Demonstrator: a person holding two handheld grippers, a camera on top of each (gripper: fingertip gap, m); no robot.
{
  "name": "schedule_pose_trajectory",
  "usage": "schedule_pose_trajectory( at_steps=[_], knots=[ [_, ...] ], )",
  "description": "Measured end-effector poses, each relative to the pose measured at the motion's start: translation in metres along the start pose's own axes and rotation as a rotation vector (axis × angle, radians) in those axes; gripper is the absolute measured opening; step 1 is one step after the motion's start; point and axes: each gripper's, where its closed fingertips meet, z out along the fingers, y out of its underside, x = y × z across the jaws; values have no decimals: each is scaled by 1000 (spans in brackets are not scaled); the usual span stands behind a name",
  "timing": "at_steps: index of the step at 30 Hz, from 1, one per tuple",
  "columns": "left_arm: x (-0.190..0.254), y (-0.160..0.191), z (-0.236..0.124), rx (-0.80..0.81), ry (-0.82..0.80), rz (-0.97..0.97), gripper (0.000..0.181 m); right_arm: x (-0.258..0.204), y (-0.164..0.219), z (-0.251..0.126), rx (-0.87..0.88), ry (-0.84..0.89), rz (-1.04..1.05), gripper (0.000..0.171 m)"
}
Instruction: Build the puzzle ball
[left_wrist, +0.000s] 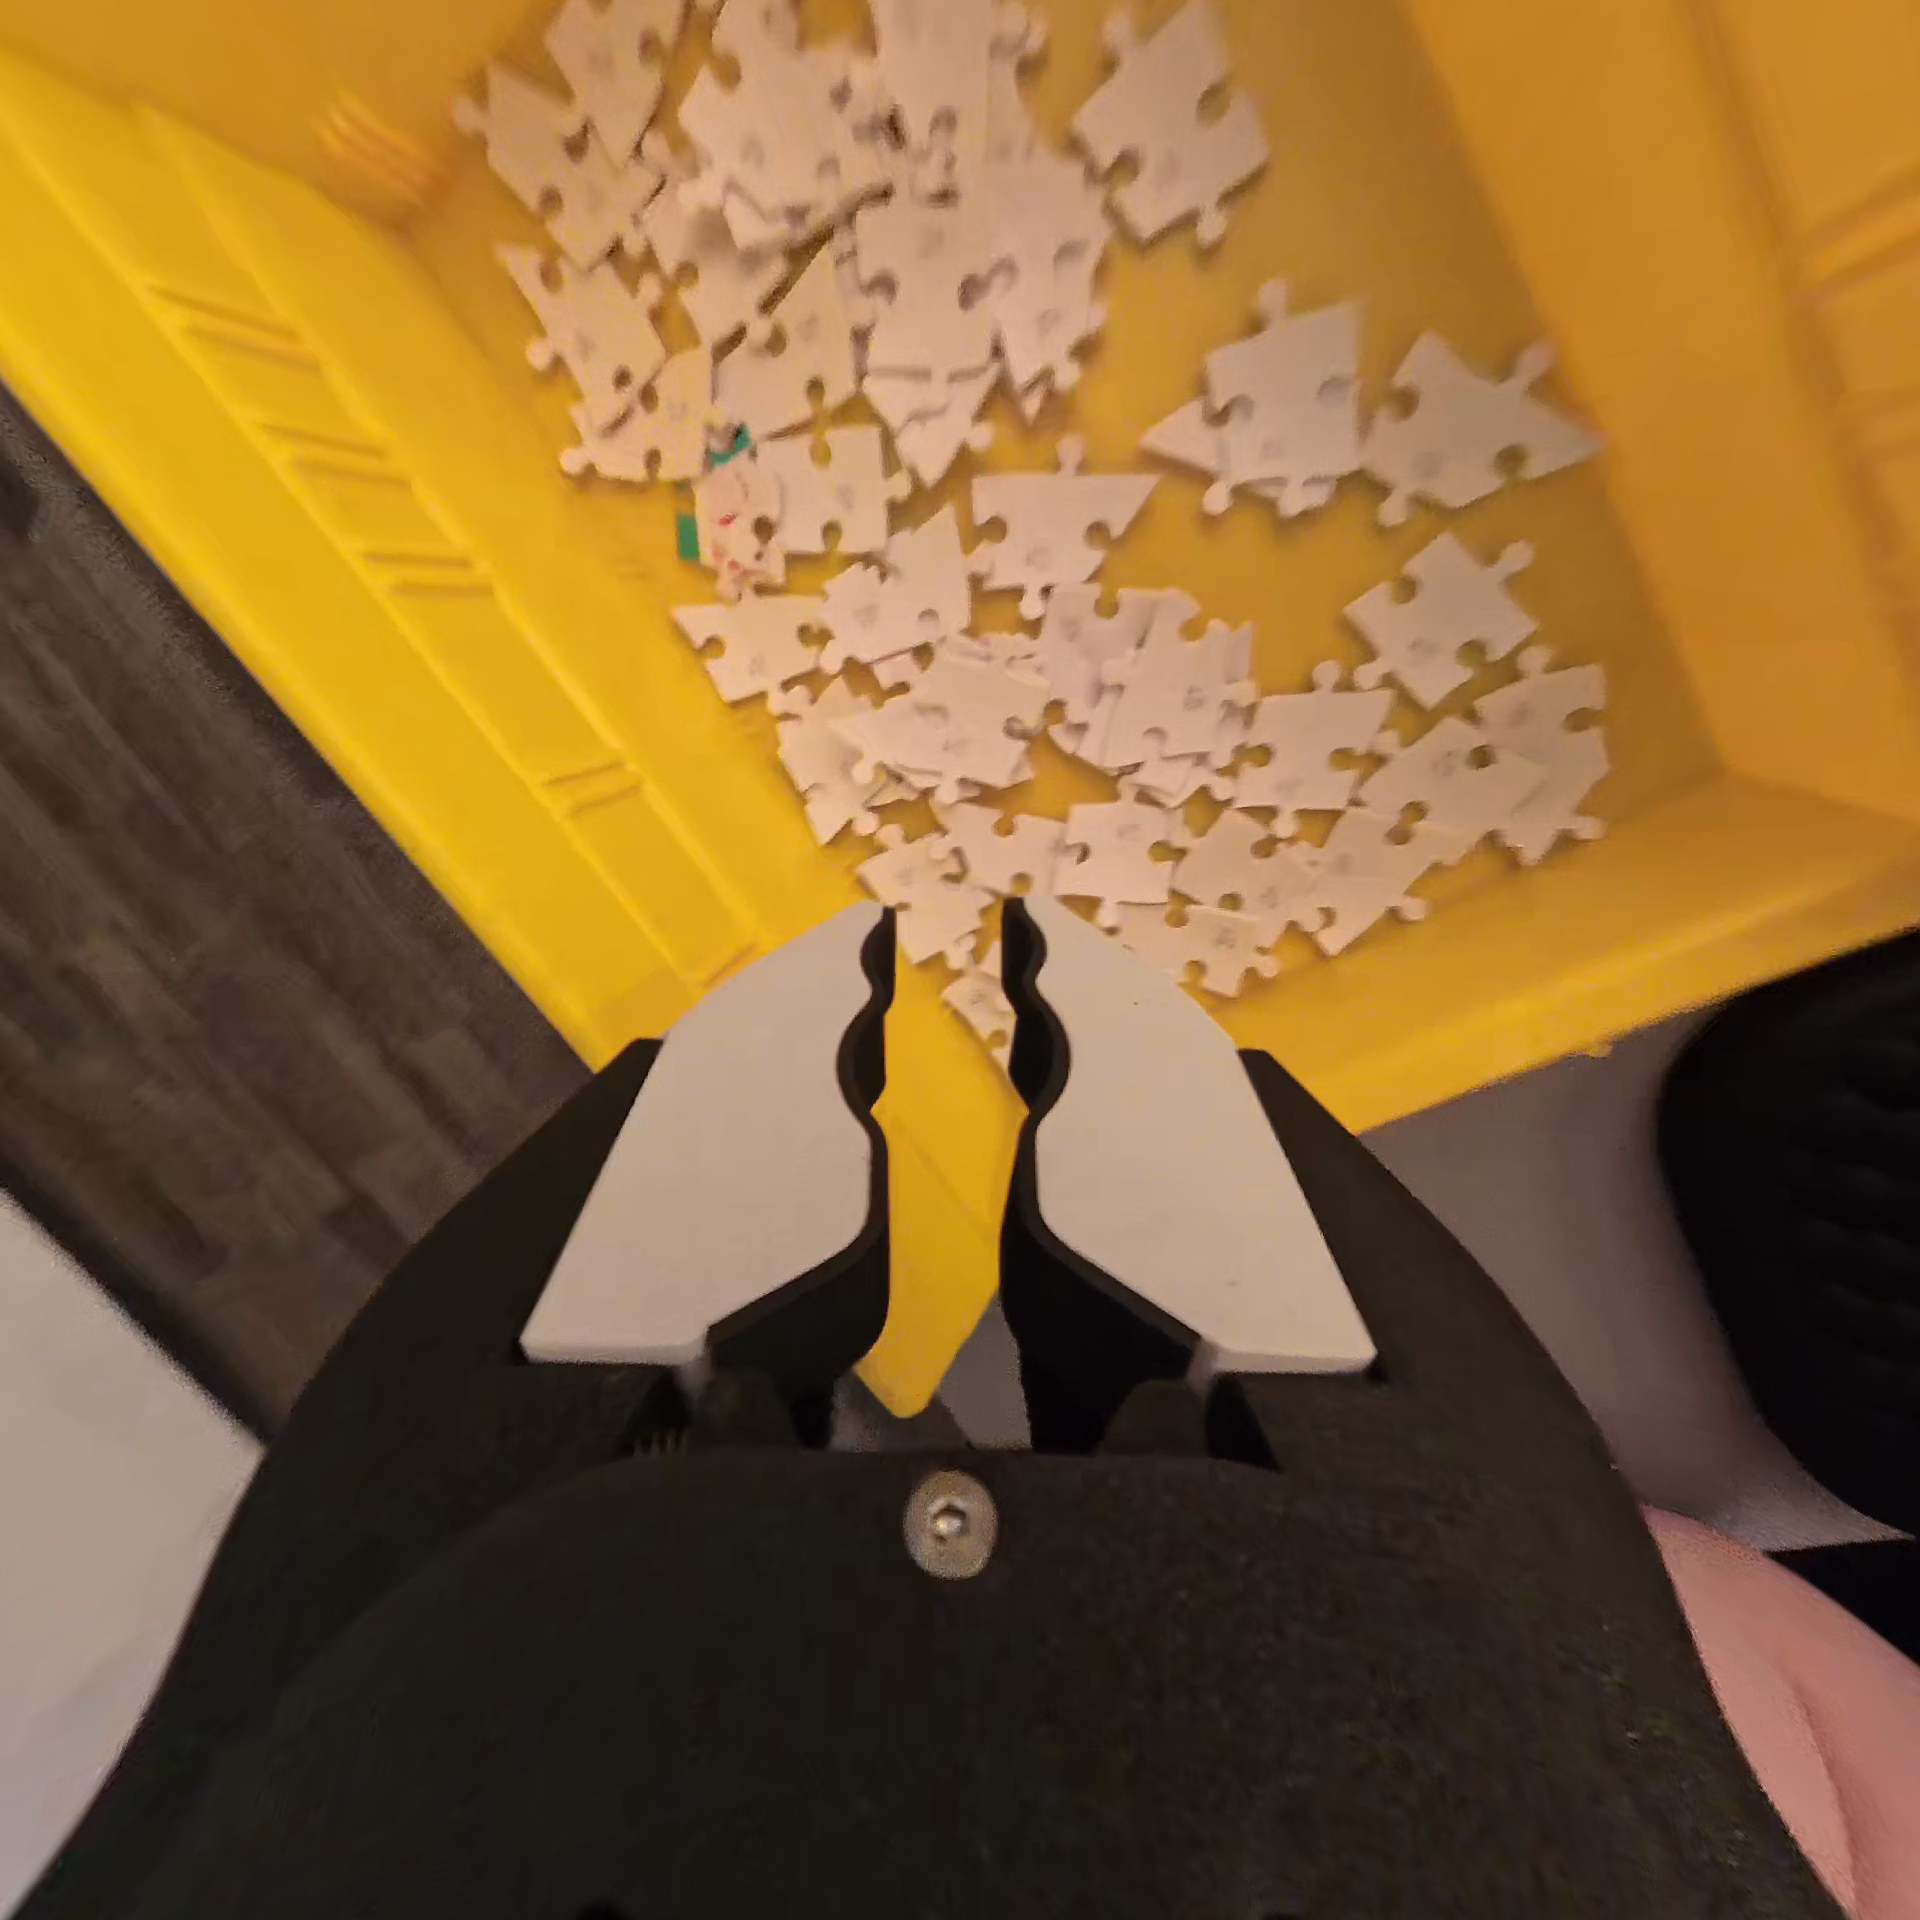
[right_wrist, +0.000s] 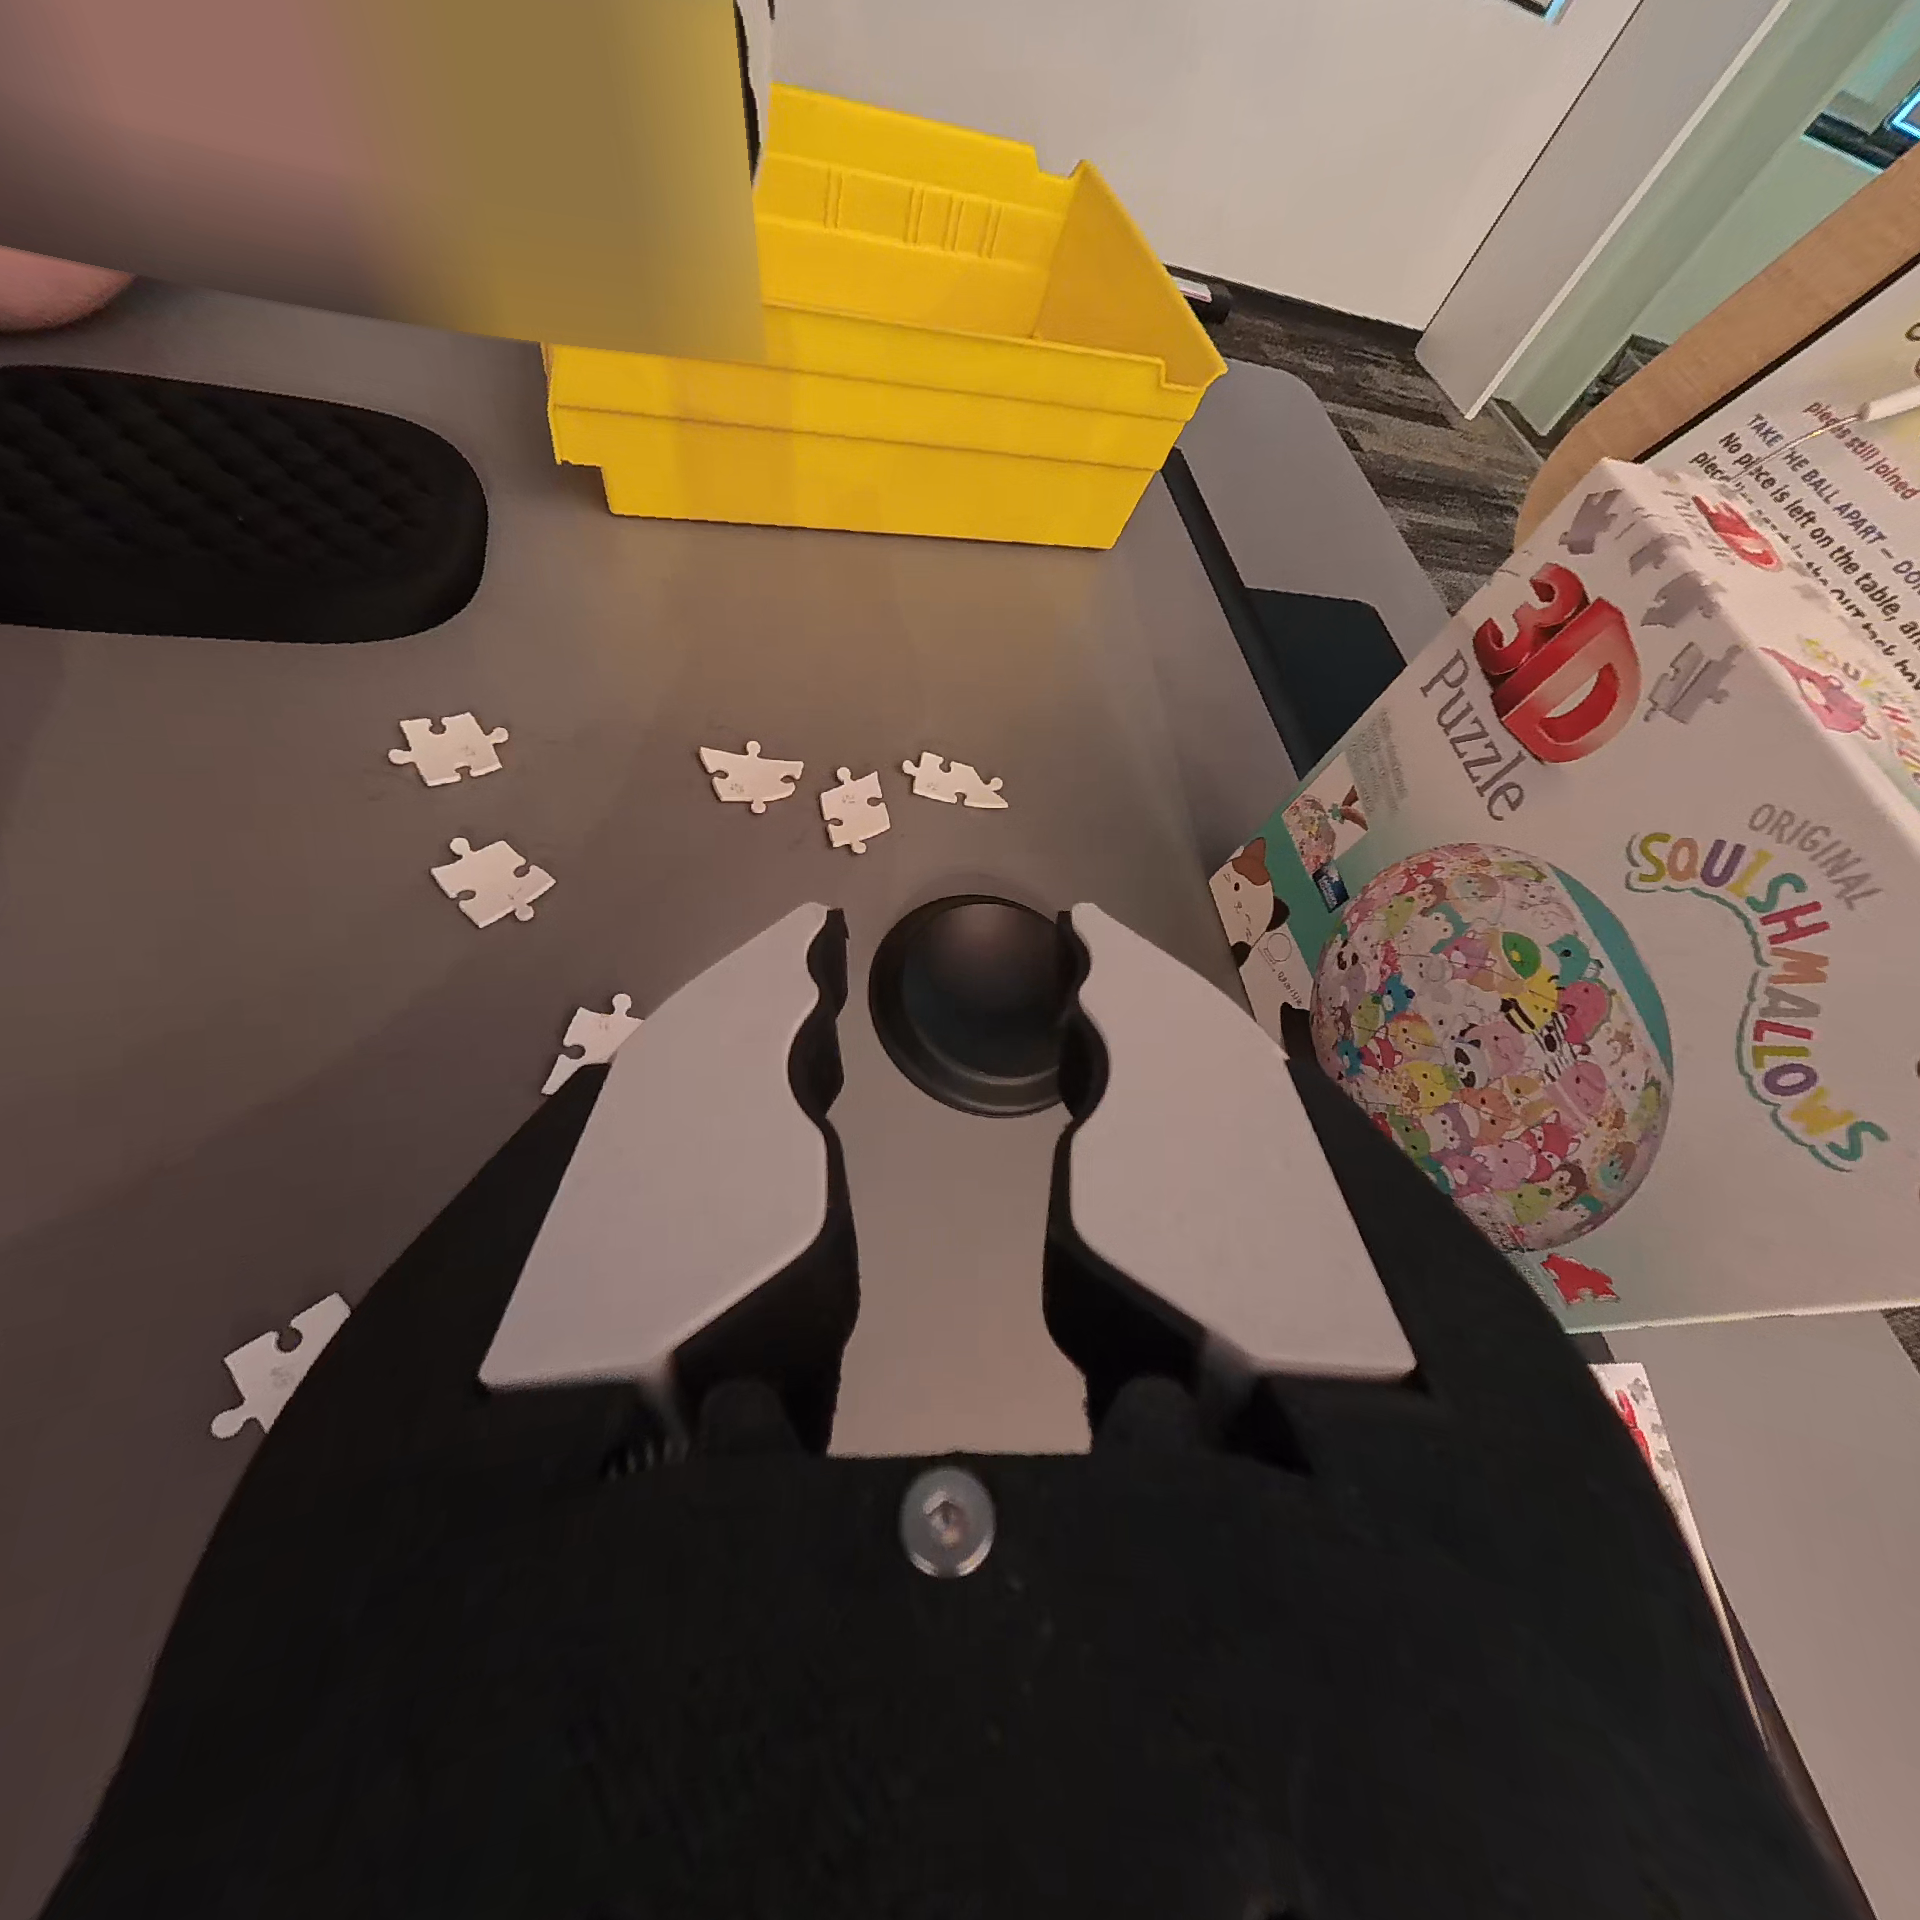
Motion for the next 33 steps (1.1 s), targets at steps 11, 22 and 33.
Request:
schedule_pose_trajectory(
  at_steps=[11,22,33],
  knots=[
    [19,32,33,-281,95,-9,22,-2,1,-2,-12,-22,-24,39],
    [8,20,36,-243,27,12,28,-5,2,-1,-14,-40,-35,39],
    [10,-19,51,-88,-30,241,56,-10,8,6,-49,-64,-46,40]
  ],
)
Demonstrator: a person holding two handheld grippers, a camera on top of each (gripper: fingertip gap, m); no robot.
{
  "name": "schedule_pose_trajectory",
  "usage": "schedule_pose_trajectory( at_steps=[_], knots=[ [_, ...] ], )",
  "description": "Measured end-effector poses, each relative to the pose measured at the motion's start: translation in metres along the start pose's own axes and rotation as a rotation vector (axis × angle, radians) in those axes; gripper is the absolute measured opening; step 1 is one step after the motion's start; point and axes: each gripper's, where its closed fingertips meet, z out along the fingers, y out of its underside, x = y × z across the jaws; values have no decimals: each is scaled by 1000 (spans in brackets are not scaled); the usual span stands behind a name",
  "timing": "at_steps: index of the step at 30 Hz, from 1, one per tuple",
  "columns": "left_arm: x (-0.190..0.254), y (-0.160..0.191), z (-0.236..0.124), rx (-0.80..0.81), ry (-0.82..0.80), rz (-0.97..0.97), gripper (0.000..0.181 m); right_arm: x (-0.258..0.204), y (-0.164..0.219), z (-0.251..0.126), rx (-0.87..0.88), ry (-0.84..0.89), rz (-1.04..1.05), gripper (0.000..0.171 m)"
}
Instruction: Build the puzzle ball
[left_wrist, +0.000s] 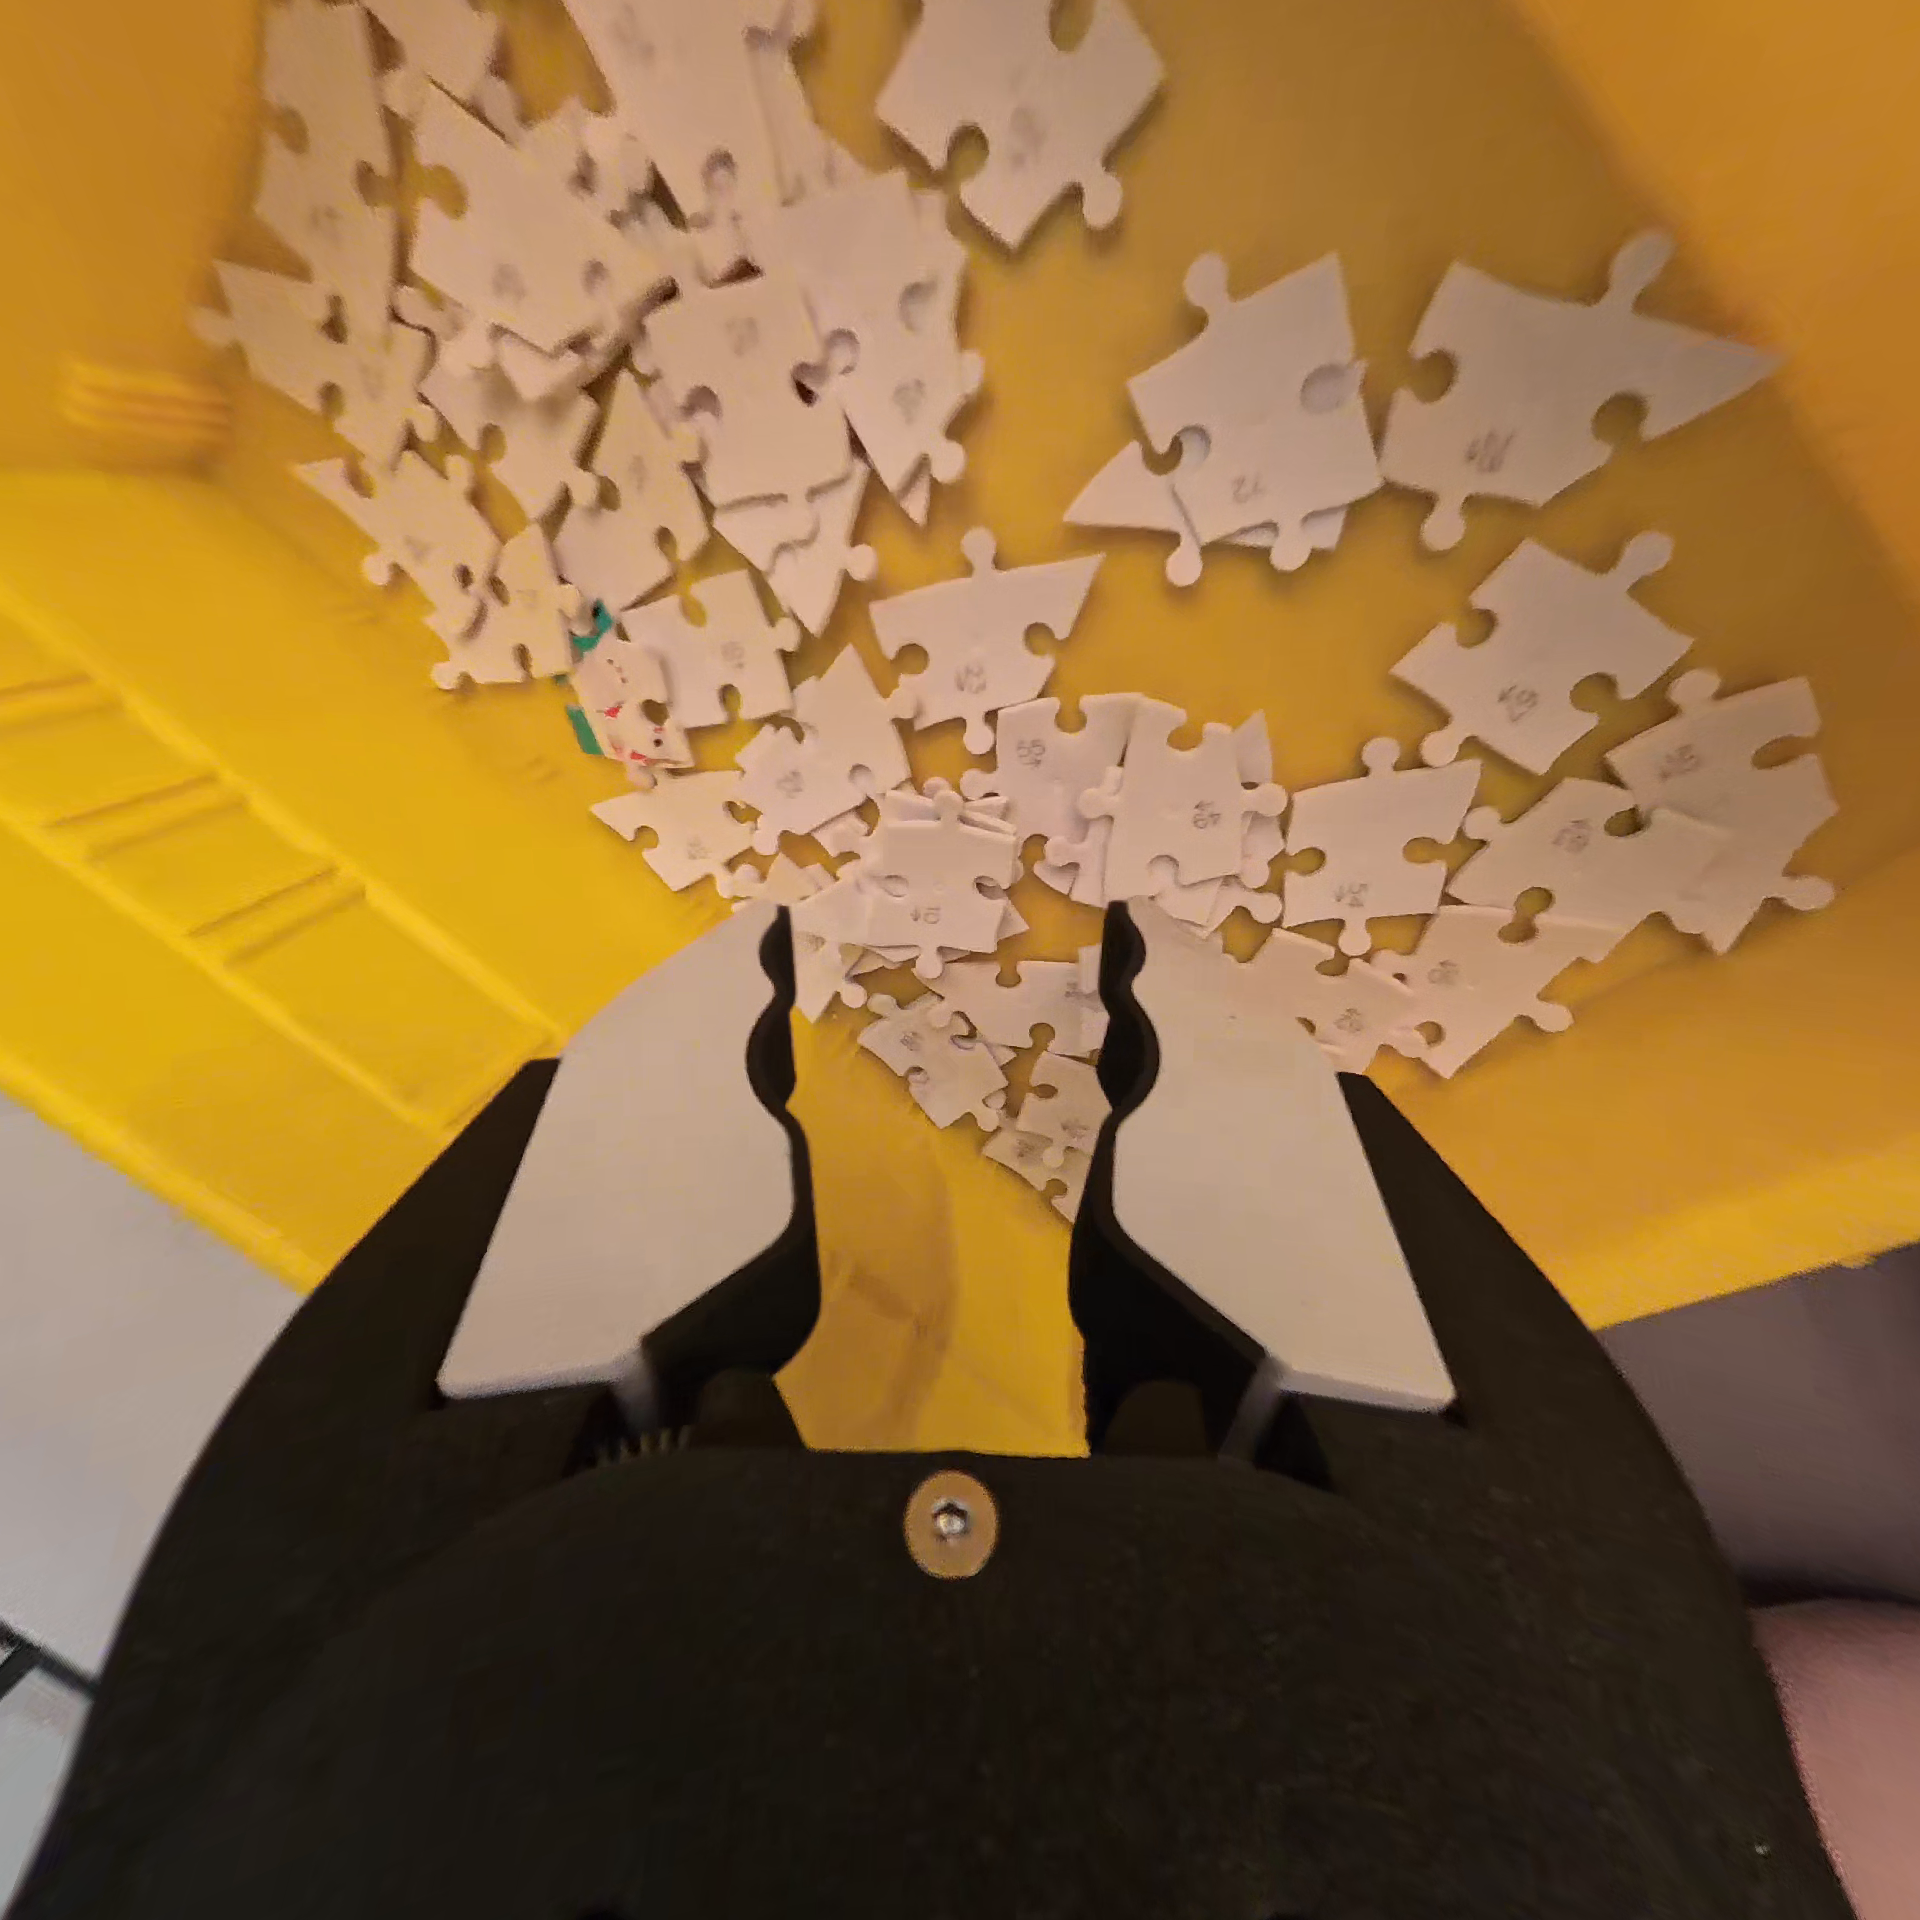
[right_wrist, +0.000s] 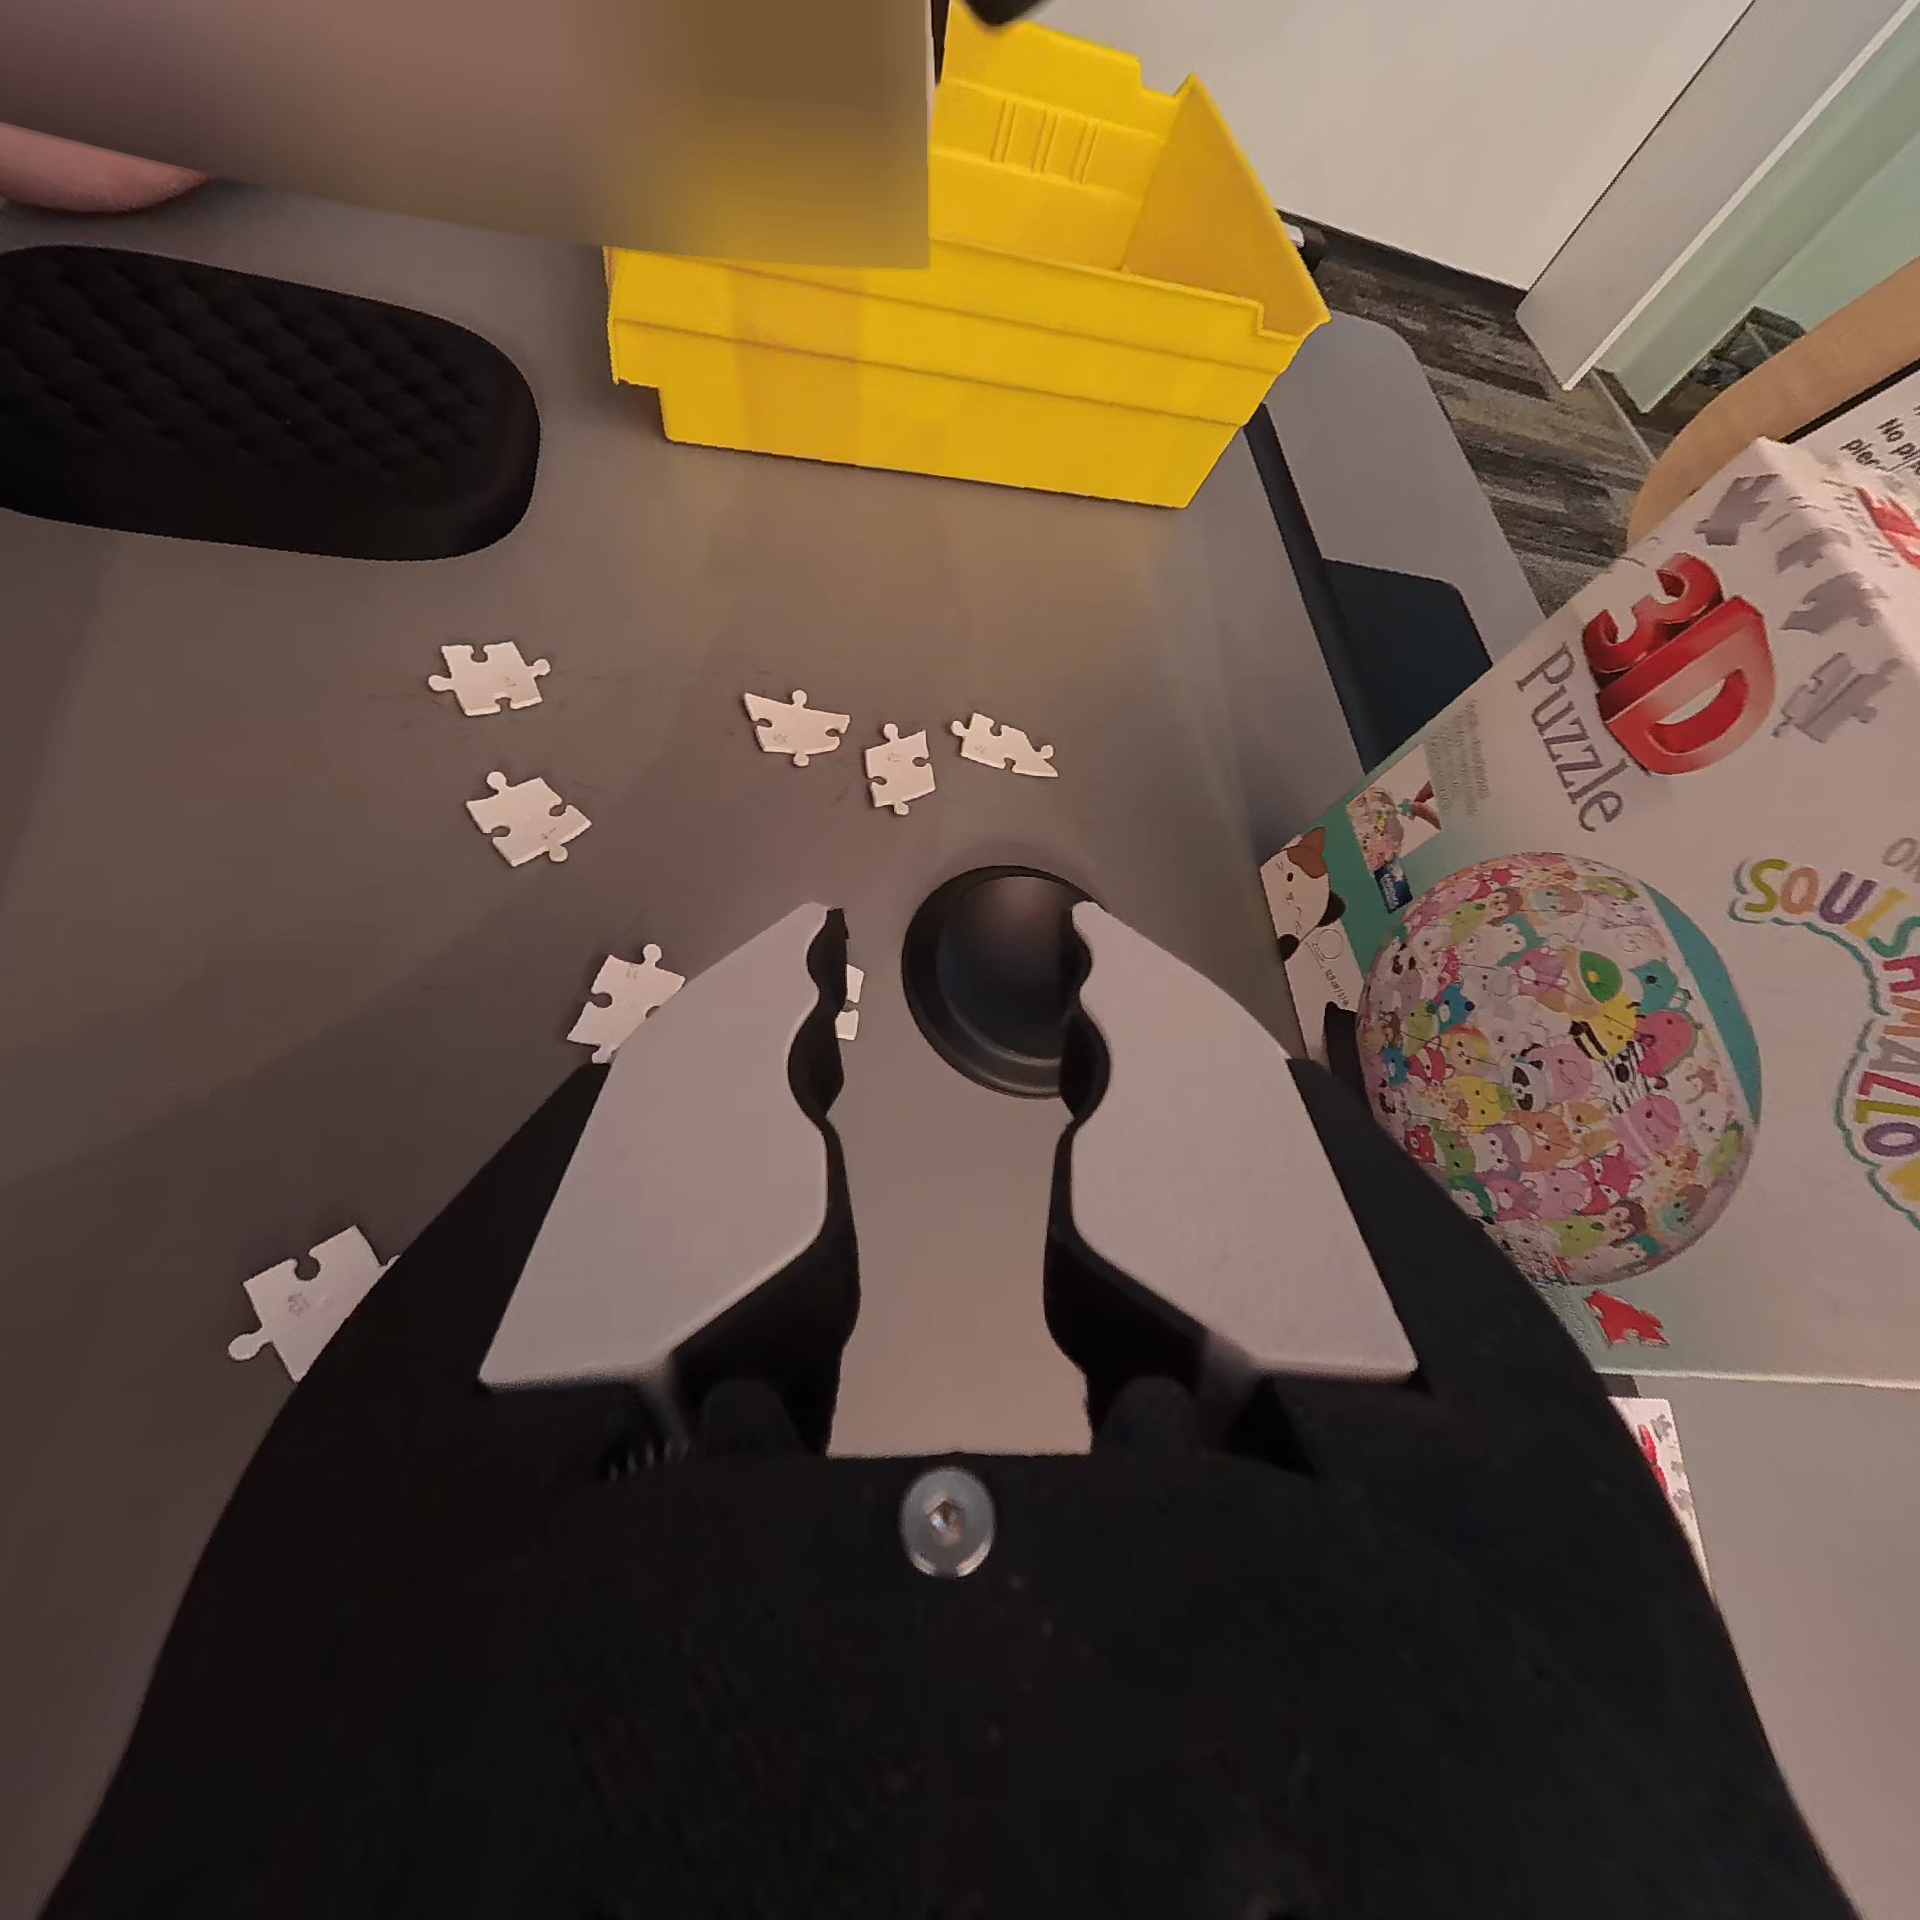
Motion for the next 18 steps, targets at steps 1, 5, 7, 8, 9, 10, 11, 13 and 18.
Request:
schedule_pose_trajectory(
  at_steps=[1,5,7,8,9,10,11,13,18],
  knots=[
    [1,2,4,-17,1,7,57,0,0,0,1,-2,0,40],
    [0,4,11,-33,24,-11,51,-1,1,0,-2,-9,4,40],
    [2,5,13,-32,46,-18,44,-2,2,1,-8,-16,5,40],
    [2,6,14,-33,56,-19,41,-2,3,2,-11,-17,2,40],
    [2,7,16,-40,57,-19,38,-2,3,2,-14,-18,0,40],
    [-1,7,18,-46,42,-20,38,-2,3,2,-15,-19,0,40],
    [-3,7,18,-46,34,-22,34,-3,3,2,-15,-21,0,40],
    [-2,8,16,-50,38,-27,29,-3,3,2,-14,-22,-1,40],
    [-1,6,7,-11,48,-33,17,-3,3,2,-16,-23,0,40]
  ],
)
